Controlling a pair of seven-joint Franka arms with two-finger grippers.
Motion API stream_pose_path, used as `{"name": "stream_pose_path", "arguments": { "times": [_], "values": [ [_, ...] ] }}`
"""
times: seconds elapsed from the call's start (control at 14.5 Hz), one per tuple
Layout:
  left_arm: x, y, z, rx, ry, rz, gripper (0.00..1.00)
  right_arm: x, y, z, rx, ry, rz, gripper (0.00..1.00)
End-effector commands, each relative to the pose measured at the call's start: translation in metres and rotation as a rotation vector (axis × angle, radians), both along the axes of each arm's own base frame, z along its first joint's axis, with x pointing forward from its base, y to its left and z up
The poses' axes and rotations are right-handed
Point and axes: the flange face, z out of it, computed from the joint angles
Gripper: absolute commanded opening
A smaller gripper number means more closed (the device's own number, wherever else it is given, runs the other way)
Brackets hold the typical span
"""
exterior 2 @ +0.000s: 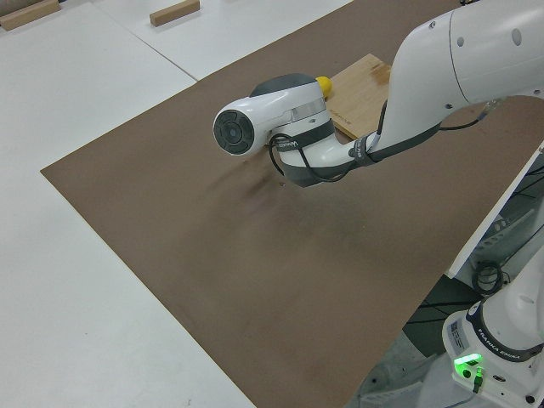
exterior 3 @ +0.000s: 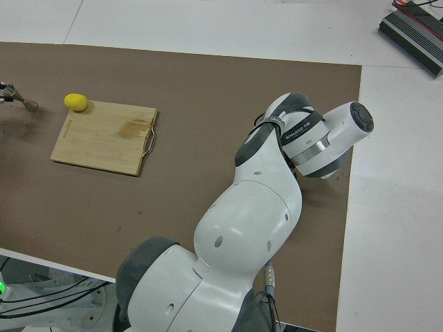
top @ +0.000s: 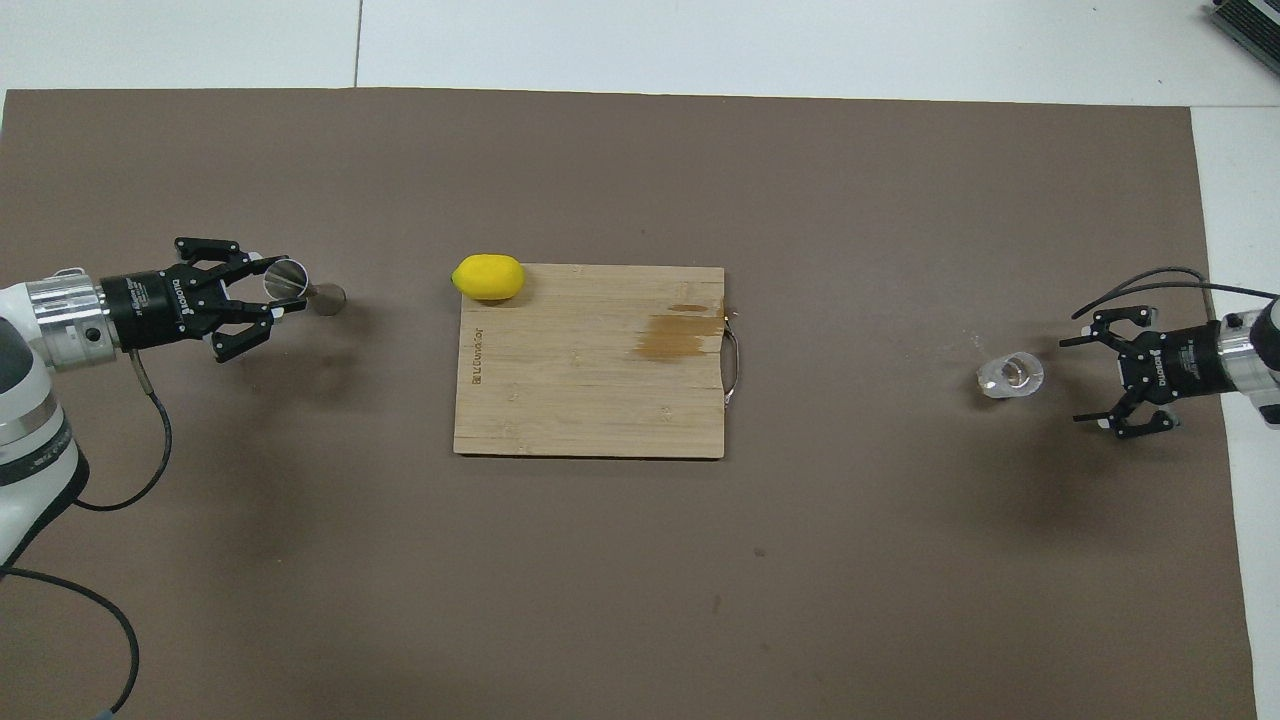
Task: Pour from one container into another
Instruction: 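Close the left gripper on the dark cup while the right gripper opens, then carry the dark cup with the left gripper over the wooden board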
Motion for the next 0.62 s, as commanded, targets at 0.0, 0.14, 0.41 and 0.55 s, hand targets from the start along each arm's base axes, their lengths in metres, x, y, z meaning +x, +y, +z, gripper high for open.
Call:
{"name": "stream_pose_path", "arguments": {
  "times": [0.0,0.14,0.41,0.55],
  "values": [
    [-0.004,-0.014,0.021,-0.076,-0.015,-0.059,0.00,-0.006,0.009,-0.008,0.016,-0.030,-0.005,1.00],
    [-0.002,-0.025,0.035,-0.091,-0.033,-0.094,0.00,-0.010,0.012,-0.009,0.037,-0.024,-0.016,1.00],
    [-0.006,-0.078,0.072,-0.111,-0.028,-0.161,0.00,-0.014,0.017,-0.009,0.043,-0.014,-0.013,1.00],
    [-0.009,-0.120,0.087,-0.137,-0.017,-0.160,0.00,-0.016,0.018,-0.011,0.045,-0.009,-0.012,1.00]
  ]
}}
